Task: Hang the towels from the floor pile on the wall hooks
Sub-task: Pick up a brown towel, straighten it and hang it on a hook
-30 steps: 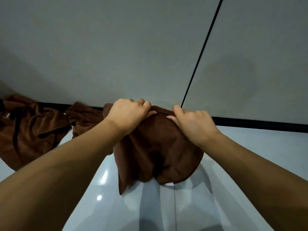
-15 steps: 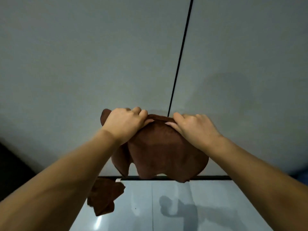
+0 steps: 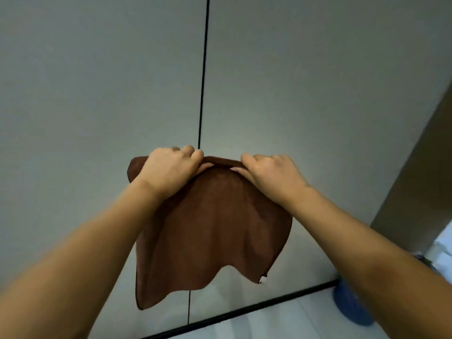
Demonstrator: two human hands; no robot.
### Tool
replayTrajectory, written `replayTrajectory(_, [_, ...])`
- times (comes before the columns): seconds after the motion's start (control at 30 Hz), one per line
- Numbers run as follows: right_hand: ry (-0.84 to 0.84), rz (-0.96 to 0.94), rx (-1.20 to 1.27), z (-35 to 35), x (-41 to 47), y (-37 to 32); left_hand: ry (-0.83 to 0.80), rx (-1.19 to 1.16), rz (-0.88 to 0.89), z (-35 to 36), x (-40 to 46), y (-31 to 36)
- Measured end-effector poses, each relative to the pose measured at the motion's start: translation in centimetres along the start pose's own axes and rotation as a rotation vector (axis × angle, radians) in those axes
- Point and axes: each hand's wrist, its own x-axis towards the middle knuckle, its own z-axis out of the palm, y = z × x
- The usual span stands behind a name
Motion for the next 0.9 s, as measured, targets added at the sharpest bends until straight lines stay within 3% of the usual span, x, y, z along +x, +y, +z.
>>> replayTrajectory(0.23, [-0.171,0.061,-0.204,-8.9,-4.2,2.3,0.106,-0.149,0.208,-1.6,4.0,5.3])
replayTrajectory(0.4, [-0.349,0.163,-0.388,-17.6,-9.2,4.9,0.223,-0.307,0.351,-3.9,6.7,13.5])
replayTrajectory(0.53, [-0.626,0.309,-0.479,-25.6,-13.1,6.0,0.315,-0.397,0.414,-7.9,9.1,20.5])
replayTrajectory(0.9, [-0.817,0.537,-0.710,-46.7,-26.8,7.5,0.572,-0.701,0.546,-20.7,10.6,42.5])
